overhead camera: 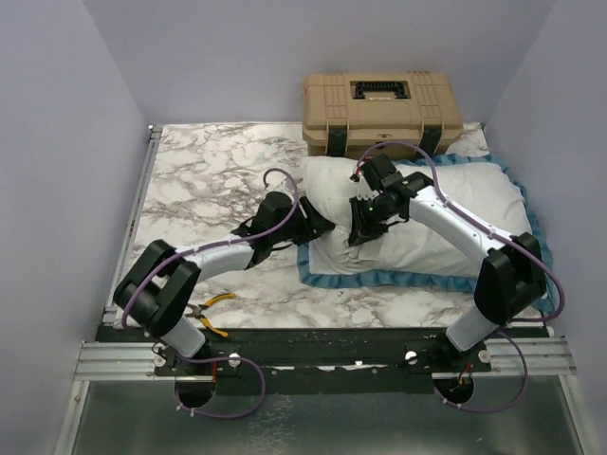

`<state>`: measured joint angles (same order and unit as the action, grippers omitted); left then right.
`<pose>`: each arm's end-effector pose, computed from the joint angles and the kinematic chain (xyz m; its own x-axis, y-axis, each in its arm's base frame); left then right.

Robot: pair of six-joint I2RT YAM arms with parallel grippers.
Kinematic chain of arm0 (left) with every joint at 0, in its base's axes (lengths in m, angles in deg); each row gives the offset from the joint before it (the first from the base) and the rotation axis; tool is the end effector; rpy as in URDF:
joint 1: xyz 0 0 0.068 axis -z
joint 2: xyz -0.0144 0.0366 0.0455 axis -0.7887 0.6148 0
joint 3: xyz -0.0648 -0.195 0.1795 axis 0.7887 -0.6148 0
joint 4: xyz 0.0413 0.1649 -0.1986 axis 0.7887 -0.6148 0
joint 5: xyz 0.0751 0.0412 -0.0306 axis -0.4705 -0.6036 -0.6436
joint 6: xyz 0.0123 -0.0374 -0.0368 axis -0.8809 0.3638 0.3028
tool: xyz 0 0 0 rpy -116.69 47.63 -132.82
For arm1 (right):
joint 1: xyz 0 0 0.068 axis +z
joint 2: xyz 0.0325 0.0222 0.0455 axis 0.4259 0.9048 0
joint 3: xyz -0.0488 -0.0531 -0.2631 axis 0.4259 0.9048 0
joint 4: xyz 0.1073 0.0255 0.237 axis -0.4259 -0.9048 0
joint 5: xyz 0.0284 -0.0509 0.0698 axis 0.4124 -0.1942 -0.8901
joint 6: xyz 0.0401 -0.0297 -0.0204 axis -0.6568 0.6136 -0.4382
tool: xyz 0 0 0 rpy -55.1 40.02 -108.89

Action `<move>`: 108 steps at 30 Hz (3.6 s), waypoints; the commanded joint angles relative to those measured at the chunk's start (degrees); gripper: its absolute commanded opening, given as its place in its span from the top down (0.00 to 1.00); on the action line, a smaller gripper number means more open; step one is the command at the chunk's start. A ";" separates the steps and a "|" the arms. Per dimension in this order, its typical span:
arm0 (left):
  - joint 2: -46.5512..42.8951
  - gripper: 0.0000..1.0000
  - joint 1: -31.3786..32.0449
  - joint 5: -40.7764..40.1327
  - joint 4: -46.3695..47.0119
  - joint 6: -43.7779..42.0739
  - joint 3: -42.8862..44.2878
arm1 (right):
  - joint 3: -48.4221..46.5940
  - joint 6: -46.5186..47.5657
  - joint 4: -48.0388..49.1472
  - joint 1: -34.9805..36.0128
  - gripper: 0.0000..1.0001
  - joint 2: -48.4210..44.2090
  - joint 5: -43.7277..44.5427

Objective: Put the pillow into the pillowcase
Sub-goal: Stuff the pillow into the pillowcase.

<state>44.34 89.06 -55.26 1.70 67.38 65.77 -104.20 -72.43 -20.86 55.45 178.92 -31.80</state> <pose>0.2525 -0.1991 0.2000 -0.8122 -0.4404 -0.3825 0.0673 0.5806 -0.8114 0.2782 0.1734 0.2556 -0.9508 -0.1720 -0.2578 -0.2605 0.8942 0.3641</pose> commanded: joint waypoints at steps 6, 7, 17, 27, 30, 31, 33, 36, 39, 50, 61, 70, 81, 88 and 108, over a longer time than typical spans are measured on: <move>13.09 0.84 4.52 8.24 11.86 1.48 11.86 | -2.36 0.49 1.24 -0.53 0.37 -10.35 -0.13; 13.37 0.86 4.70 7.98 12.03 1.74 12.27 | -2.02 0.60 1.44 -0.57 0.31 -10.74 0.35; 15.24 0.84 5.82 6.50 13.38 3.02 14.78 | 1.81 4.39 1.36 -0.46 0.32 -2.13 6.03; 5.94 0.51 3.97 1.03 5.95 0.78 11.54 | -4.84 1.72 0.18 -1.34 1.00 2.88 17.94; -0.68 0.46 3.08 -5.69 -7.12 -2.21 9.52 | -5.65 -0.33 0.75 -3.93 1.00 1.39 11.80; -2.42 0.46 2.89 -7.22 -10.57 -2.65 8.59 | -5.60 -1.02 1.04 -4.90 1.00 0.68 9.64; -5.34 0.45 2.48 -8.41 -12.96 -1.61 5.74 | -5.56 -2.65 1.59 -6.59 1.00 -0.89 5.52; -7.49 0.46 2.20 -9.99 -13.48 3.62 0.90 | -5.10 -5.22 2.22 -8.58 1.00 -3.59 0.91; -5.61 0.50 2.18 -10.10 -13.32 7.27 -1.06 | -3.69 -7.48 3.17 -10.59 1.00 -6.05 -1.52; 10.04 0.53 3.76 -4.13 -7.90 3.72 12.57 | -2.78 -8.72 4.42 -12.42 1.00 -7.52 -3.44; 19.78 0.51 7.08 -2.03 -7.94 5.09 15.37 | -2.20 -8.67 4.82 -12.57 1.00 -7.83 -2.25; 25.60 0.45 9.15 -3.75 -9.91 4.21 17.04 | -1.98 -8.49 5.20 -12.62 1.00 -7.60 -2.22; 22.89 1.00 8.87 -3.27 -8.64 -0.52 18.76 | -0.81 -3.69 3.35 -12.66 1.00 -7.61 3.24; 8.25 1.00 7.41 -4.72 -0.02 5.00 7.79 | 0.04 1.52 2.34 -12.57 1.00 -5.86 9.13; -12.76 1.00 5.59 -11.71 -3.11 6.44 -0.86 | 0.81 5.57 5.53 -5.30 1.00 -1.85 18.10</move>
<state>34.04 95.18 -65.51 -2.61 75.12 63.17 -103.79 -69.77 -17.43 49.37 174.31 -19.74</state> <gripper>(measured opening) 0.009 0.035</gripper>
